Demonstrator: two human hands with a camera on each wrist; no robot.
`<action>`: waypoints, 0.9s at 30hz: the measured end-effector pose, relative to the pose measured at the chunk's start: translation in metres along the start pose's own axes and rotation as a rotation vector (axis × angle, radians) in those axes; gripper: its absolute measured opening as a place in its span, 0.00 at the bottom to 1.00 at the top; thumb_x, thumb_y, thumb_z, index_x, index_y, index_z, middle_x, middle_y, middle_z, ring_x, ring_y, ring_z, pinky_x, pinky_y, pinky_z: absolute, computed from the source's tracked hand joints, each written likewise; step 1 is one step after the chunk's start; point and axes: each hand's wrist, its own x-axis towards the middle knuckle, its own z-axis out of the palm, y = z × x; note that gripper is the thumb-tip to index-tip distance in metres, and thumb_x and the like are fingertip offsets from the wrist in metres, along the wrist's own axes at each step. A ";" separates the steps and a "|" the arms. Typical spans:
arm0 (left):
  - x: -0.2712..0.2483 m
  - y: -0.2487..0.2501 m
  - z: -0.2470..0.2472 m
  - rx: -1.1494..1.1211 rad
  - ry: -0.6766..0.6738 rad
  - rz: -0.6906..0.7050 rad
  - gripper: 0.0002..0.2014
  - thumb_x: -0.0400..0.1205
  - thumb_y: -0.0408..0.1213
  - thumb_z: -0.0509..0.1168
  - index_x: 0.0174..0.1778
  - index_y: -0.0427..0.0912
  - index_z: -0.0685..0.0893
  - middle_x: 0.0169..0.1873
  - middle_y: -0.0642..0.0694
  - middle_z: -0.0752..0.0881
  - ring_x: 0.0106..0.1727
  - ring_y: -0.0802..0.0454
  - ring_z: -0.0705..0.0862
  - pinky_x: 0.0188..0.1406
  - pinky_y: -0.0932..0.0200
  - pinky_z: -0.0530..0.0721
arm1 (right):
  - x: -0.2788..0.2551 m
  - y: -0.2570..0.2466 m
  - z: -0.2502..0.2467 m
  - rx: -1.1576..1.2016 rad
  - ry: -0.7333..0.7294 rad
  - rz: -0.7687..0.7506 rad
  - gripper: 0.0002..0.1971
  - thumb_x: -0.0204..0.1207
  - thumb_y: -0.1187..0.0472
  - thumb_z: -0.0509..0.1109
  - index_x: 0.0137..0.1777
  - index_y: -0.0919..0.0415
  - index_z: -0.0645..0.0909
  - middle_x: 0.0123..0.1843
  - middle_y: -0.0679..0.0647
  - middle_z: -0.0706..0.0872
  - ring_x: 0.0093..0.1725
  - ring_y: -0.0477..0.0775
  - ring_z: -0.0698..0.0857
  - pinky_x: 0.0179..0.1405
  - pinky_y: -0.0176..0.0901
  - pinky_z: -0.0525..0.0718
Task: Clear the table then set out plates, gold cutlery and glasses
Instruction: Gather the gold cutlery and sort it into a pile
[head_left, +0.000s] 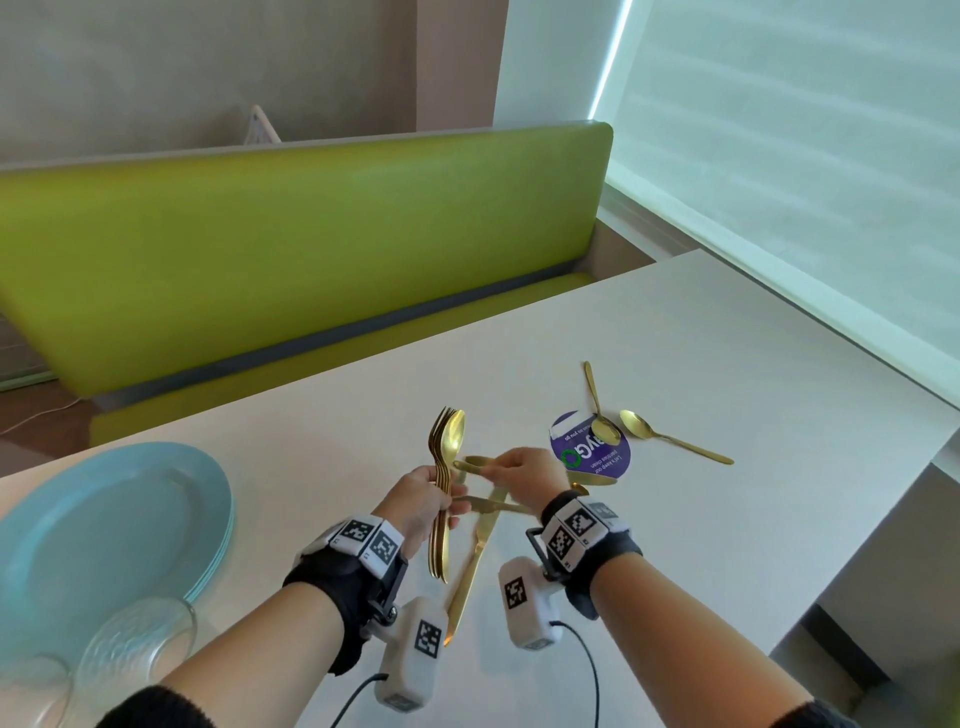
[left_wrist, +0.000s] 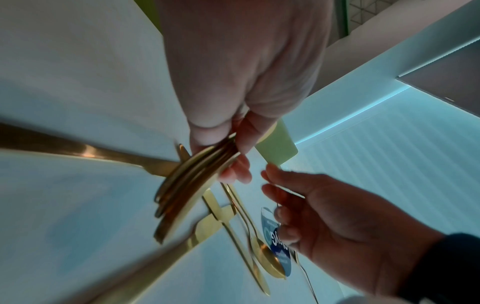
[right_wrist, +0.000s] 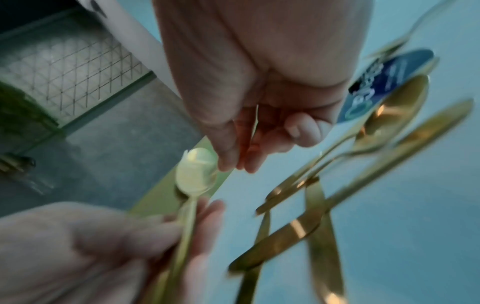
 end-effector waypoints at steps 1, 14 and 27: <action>0.002 0.002 -0.001 -0.017 0.019 -0.001 0.15 0.82 0.15 0.49 0.46 0.37 0.76 0.42 0.39 0.81 0.38 0.47 0.82 0.35 0.56 0.78 | 0.007 0.002 -0.007 -0.075 0.069 -0.004 0.05 0.75 0.57 0.71 0.45 0.57 0.87 0.42 0.50 0.89 0.40 0.46 0.84 0.38 0.35 0.81; 0.019 0.013 -0.009 -0.014 0.111 0.012 0.11 0.83 0.21 0.53 0.50 0.39 0.78 0.40 0.43 0.82 0.36 0.50 0.83 0.38 0.57 0.80 | 0.041 0.026 -0.002 -0.753 0.053 0.011 0.12 0.80 0.61 0.63 0.58 0.58 0.85 0.55 0.56 0.87 0.54 0.58 0.87 0.51 0.47 0.87; 0.023 0.021 -0.014 0.220 0.158 0.108 0.13 0.84 0.25 0.52 0.60 0.38 0.75 0.41 0.46 0.82 0.37 0.52 0.82 0.37 0.60 0.80 | 0.032 0.014 -0.017 -0.983 0.113 -0.336 0.12 0.80 0.66 0.60 0.58 0.60 0.82 0.59 0.57 0.81 0.60 0.58 0.78 0.61 0.49 0.79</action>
